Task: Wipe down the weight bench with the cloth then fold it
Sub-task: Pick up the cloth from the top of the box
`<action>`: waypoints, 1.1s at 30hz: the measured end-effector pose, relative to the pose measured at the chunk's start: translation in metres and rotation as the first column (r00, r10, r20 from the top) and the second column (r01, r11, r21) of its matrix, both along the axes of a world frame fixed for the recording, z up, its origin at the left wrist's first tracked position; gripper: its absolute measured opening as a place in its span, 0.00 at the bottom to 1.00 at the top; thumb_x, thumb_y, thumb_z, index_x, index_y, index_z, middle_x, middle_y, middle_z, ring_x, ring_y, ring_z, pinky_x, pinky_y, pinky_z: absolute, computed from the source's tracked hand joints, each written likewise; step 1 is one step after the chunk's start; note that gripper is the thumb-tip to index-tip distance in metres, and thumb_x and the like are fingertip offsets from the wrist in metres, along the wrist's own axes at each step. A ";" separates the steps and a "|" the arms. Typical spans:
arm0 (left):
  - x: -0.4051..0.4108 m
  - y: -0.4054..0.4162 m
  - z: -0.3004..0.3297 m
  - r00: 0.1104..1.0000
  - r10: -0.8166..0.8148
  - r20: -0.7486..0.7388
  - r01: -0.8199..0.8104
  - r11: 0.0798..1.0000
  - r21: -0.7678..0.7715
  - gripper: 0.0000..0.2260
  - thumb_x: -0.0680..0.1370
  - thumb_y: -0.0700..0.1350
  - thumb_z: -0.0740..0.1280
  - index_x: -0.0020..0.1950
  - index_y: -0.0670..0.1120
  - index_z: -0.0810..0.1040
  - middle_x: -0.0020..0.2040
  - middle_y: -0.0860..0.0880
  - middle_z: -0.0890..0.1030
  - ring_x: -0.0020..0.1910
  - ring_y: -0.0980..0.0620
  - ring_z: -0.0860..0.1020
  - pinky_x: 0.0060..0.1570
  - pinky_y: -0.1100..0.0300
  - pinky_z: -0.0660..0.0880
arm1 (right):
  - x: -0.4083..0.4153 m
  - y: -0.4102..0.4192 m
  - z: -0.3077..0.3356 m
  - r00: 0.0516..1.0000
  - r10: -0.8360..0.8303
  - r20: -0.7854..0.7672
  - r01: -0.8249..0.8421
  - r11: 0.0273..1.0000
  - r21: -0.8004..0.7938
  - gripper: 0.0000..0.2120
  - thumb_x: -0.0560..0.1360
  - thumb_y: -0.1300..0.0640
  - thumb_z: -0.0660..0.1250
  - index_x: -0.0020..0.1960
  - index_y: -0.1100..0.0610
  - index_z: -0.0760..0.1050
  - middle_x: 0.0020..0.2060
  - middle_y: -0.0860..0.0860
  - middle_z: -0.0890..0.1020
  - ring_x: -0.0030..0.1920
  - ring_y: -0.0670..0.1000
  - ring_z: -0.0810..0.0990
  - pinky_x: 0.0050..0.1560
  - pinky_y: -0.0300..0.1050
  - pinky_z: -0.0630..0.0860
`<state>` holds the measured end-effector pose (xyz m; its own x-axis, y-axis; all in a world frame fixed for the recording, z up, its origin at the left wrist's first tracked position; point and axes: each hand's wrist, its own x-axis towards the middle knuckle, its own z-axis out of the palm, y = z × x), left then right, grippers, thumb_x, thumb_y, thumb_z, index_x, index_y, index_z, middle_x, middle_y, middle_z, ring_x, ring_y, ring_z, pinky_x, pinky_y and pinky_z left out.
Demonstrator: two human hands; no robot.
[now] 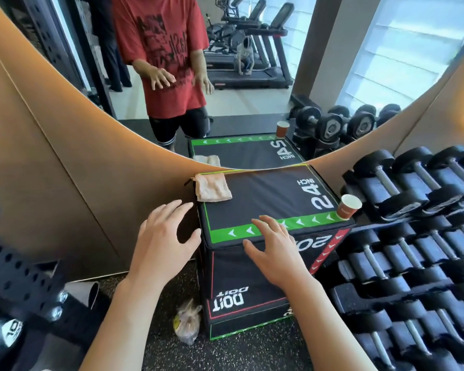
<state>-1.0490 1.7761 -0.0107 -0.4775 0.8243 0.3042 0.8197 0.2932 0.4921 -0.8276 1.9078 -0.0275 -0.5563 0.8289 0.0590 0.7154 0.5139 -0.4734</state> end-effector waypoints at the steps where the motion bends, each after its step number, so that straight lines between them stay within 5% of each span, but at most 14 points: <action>1: -0.003 0.010 -0.003 1.000 0.009 0.002 -0.009 1.000 -0.001 0.26 0.79 0.55 0.69 0.76 0.55 0.71 0.76 0.53 0.72 0.76 0.49 0.67 0.74 0.43 0.67 | -0.004 0.013 -0.004 1.000 0.013 0.001 -0.013 1.000 0.002 0.29 0.79 0.39 0.62 0.77 0.47 0.66 0.76 0.43 0.64 0.77 0.50 0.60 0.74 0.54 0.61; 15: -0.008 0.146 -0.034 0.975 0.209 0.070 -0.201 0.975 -0.099 0.28 0.77 0.62 0.59 0.76 0.55 0.72 0.76 0.55 0.71 0.76 0.52 0.66 0.74 0.45 0.67 | -0.062 0.206 -0.052 0.965 0.261 0.036 -0.256 0.959 -0.119 0.29 0.79 0.39 0.62 0.78 0.46 0.65 0.77 0.43 0.63 0.78 0.48 0.58 0.73 0.54 0.62; 33: -0.075 0.173 -0.081 0.976 0.146 0.161 -0.121 0.980 -0.156 0.25 0.81 0.61 0.58 0.78 0.58 0.69 0.78 0.60 0.67 0.79 0.57 0.60 0.78 0.51 0.62 | -0.210 0.256 -0.105 0.900 0.430 0.076 -0.422 0.901 -0.101 0.31 0.77 0.39 0.62 0.77 0.48 0.65 0.77 0.46 0.64 0.77 0.53 0.60 0.70 0.59 0.65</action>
<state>-1.1241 1.9489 -0.0913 -0.6204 0.7790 0.0911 0.6761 0.4724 0.5655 -1.0380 2.1642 -0.1323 -0.8569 0.5111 -0.0677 0.4800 0.7428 -0.4668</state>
